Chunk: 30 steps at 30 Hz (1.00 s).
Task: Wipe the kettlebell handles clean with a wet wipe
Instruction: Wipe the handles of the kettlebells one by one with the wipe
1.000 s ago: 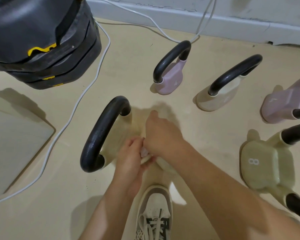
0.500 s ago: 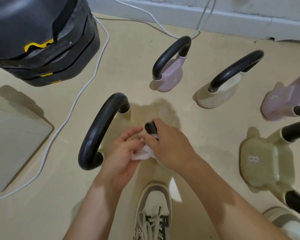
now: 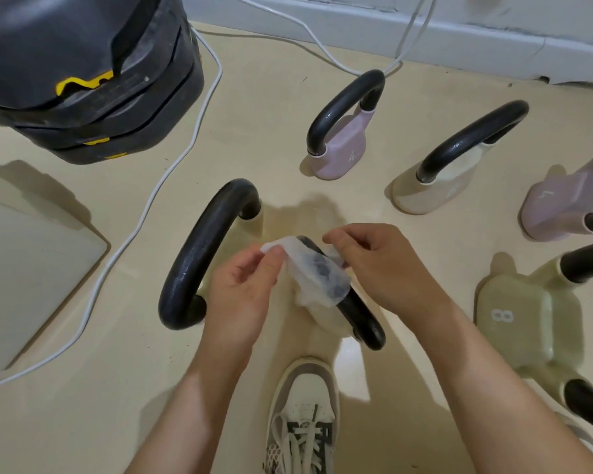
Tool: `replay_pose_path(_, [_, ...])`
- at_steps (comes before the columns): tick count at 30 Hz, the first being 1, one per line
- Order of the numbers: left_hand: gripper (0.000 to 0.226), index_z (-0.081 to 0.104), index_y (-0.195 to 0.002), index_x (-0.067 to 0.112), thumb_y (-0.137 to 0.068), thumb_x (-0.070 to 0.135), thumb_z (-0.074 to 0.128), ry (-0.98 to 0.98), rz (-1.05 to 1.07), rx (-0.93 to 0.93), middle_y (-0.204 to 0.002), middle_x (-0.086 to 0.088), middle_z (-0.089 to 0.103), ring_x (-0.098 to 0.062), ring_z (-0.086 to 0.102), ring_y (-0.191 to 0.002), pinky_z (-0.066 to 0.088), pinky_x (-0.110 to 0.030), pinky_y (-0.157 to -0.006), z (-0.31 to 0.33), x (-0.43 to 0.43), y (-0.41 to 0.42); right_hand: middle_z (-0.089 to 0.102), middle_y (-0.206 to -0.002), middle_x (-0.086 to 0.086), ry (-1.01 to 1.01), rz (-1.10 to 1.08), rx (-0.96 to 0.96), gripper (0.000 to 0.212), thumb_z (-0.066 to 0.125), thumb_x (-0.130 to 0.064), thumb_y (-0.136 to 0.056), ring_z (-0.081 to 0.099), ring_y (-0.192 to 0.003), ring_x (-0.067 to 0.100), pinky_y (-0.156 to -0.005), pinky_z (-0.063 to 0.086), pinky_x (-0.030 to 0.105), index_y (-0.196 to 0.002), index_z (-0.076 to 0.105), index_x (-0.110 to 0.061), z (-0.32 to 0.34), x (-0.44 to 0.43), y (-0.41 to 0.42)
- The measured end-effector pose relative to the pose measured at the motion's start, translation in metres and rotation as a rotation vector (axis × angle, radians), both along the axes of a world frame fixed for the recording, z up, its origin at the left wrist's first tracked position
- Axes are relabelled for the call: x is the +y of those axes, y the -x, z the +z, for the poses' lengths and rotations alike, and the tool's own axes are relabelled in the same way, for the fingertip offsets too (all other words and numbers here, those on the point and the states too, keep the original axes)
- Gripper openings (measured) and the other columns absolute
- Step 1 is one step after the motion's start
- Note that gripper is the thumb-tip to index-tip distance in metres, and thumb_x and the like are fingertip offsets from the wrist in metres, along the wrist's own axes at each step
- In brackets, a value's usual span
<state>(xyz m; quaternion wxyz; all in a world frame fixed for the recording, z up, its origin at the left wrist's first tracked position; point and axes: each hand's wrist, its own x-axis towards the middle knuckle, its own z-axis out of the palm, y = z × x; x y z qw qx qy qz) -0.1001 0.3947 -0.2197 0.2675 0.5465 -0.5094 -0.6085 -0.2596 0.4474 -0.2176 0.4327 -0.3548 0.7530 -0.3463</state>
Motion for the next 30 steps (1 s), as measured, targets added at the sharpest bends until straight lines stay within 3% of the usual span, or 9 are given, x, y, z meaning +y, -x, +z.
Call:
replay_pose_path(4, [0.012, 0.069, -0.085, 0.009, -0.087, 0.017, 0.06, 0.199, -0.137, 0.157, -0.071, 0.007, 0.068, -0.001, 0.063, -0.066, 0.048, -0.013, -0.061, 0.041, -0.002, 0.016, 0.064, -0.113, -0.011, 0.055, 0.168, -0.199, 0.022, 0.064, -0.033, -0.09, 0.058, -0.108, -0.001, -0.095, 0.045, 0.021, -0.111, 0.07, -0.03, 0.03, 0.001, 0.011])
replay_pose_path(8, [0.013, 0.066, -0.077, 0.017, -0.078, 0.029, 0.067, 0.208, -0.061, 0.206, -0.063, 0.009, 0.06, -0.004, 0.054, -0.059, 0.045, -0.015, -0.055, 0.055, -0.02, 0.025, 0.069, -0.099, 0.021, 0.134, 0.201, -0.529, 0.027, 0.07, -0.023, -0.084, 0.068, -0.091, 0.023, -0.091, 0.054, 0.033, -0.108, 0.071, -0.011, 0.036, 0.001, 0.017])
replay_pose_path(11, [0.013, 0.07, -0.077, 0.02, -0.075, 0.033, 0.07, 0.202, -0.099, 0.163, -0.069, -0.002, 0.059, -0.009, 0.055, -0.062, 0.046, -0.018, -0.055, 0.056, -0.025, 0.028, 0.067, -0.081, 0.009, 0.137, 0.117, -0.667, 0.024, 0.07, -0.032, -0.08, 0.065, -0.083, 0.019, -0.089, 0.052, 0.035, -0.093, 0.073, -0.012, 0.031, 0.004, 0.017])
replay_pose_path(14, [0.012, 0.073, -0.084, 0.015, -0.079, 0.026, 0.069, 0.154, -0.263, 0.145, -0.074, 0.003, 0.069, -0.008, 0.064, -0.07, 0.052, -0.021, -0.063, 0.056, -0.021, 0.03, 0.069, -0.096, 0.011, 0.132, 0.093, -0.727, 0.036, 0.075, -0.031, -0.079, 0.066, -0.093, 0.023, -0.087, 0.051, 0.038, -0.102, 0.066, -0.004, 0.031, 0.009, 0.014])
replay_pose_path(17, [0.02, 0.076, -0.096, 0.018, -0.086, 0.032, 0.065, 0.074, -0.363, 0.108, -0.088, -0.005, 0.074, -0.023, 0.07, -0.084, 0.058, -0.041, -0.075, 0.056, -0.016, 0.028, 0.069, -0.111, 0.022, 0.094, 0.01, -0.771, 0.045, 0.074, -0.015, -0.08, 0.066, -0.098, 0.036, -0.091, 0.05, 0.05, -0.119, 0.059, -0.001, 0.035, 0.011, 0.015])
replay_pose_path(19, [0.022, 0.075, -0.1, 0.02, -0.087, 0.035, 0.064, 0.05, -0.387, 0.087, -0.092, -0.014, 0.072, -0.03, 0.069, -0.086, 0.058, -0.045, -0.077, 0.058, -0.016, 0.026, 0.066, -0.111, 0.031, 0.053, 0.002, -0.751, 0.042, 0.077, -0.014, -0.077, 0.06, -0.094, 0.041, -0.095, 0.044, 0.052, -0.114, 0.063, -0.002, 0.039, 0.014, 0.018])
replay_pose_path(22, [0.029, 0.069, -0.109, 0.029, -0.081, 0.026, 0.075, 0.033, -0.478, 0.026, -0.092, -0.023, 0.065, -0.031, 0.066, -0.082, 0.056, -0.041, -0.077, 0.057, -0.02, 0.019, 0.066, -0.094, 0.03, -0.001, -0.059, -0.683, 0.032, 0.075, -0.018, -0.073, 0.055, -0.082, 0.032, -0.075, 0.048, 0.037, -0.098, 0.069, 0.001, 0.044, 0.021, 0.031])
replay_pose_path(27, [0.036, 0.064, -0.105, 0.035, -0.083, 0.007, 0.068, 0.045, -0.671, -0.218, -0.08, -0.003, 0.061, -0.014, 0.058, -0.07, 0.049, -0.019, -0.064, 0.048, -0.022, -0.001, 0.049, -0.066, 0.008, -0.165, -0.224, -0.356, 0.011, 0.069, -0.015, -0.083, 0.035, -0.051, 0.014, -0.048, 0.022, 0.024, -0.087, 0.071, -0.005, 0.036, 0.025, 0.041])
replay_pose_path(30, [0.036, 0.061, -0.106, 0.035, -0.085, 0.006, 0.064, 0.192, -0.582, -0.378, -0.095, 0.009, 0.063, -0.007, 0.061, -0.085, 0.049, -0.014, -0.071, 0.035, -0.021, -0.002, 0.062, -0.101, 0.007, -0.33, -0.205, -0.001, 0.034, 0.066, -0.029, -0.084, 0.059, -0.08, 0.016, -0.066, 0.047, 0.026, -0.116, 0.063, -0.017, 0.027, 0.018, 0.034])
